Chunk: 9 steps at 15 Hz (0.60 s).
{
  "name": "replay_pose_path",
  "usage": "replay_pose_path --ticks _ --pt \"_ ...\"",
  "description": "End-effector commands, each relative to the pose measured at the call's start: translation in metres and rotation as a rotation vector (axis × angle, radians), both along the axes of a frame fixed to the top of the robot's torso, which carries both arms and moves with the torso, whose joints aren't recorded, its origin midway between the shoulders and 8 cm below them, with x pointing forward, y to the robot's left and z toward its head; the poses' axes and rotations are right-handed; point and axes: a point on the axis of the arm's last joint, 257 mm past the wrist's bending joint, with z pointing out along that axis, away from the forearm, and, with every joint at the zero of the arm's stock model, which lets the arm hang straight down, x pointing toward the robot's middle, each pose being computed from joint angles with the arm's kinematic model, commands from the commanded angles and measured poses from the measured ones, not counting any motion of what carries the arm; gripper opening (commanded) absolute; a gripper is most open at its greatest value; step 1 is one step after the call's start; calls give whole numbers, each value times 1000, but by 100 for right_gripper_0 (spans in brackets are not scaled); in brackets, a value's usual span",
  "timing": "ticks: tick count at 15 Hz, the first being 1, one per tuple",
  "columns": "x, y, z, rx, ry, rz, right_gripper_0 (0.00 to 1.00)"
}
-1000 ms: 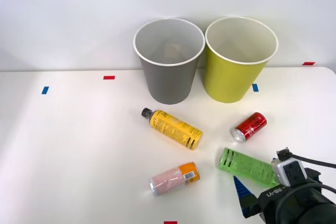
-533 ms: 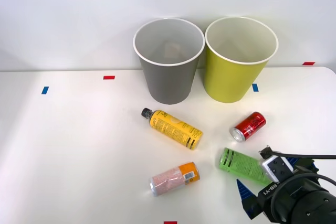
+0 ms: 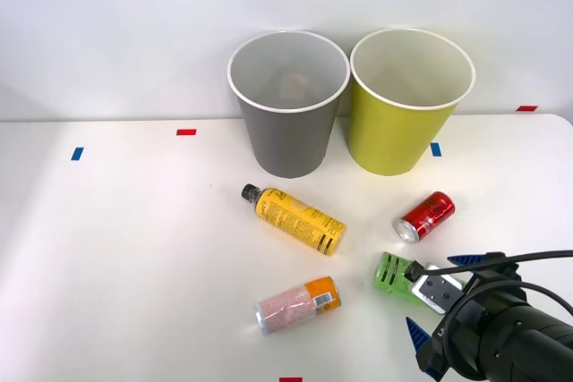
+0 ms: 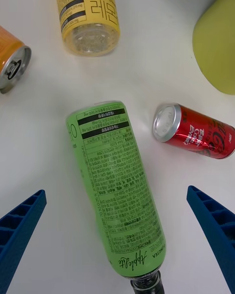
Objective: Put cans in the gray bin, plastic bottles in the light green bin
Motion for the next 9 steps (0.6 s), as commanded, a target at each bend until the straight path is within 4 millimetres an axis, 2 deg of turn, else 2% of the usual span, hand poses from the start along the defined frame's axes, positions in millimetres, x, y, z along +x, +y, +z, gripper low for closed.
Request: replay_pose_path --ticks 1,5,9 --pt "-2 2 -3 -41 25 33 100" --pt "-1 6 -4 -52 77 47 100" --pt "22 14 -19 -20 114 32 100"
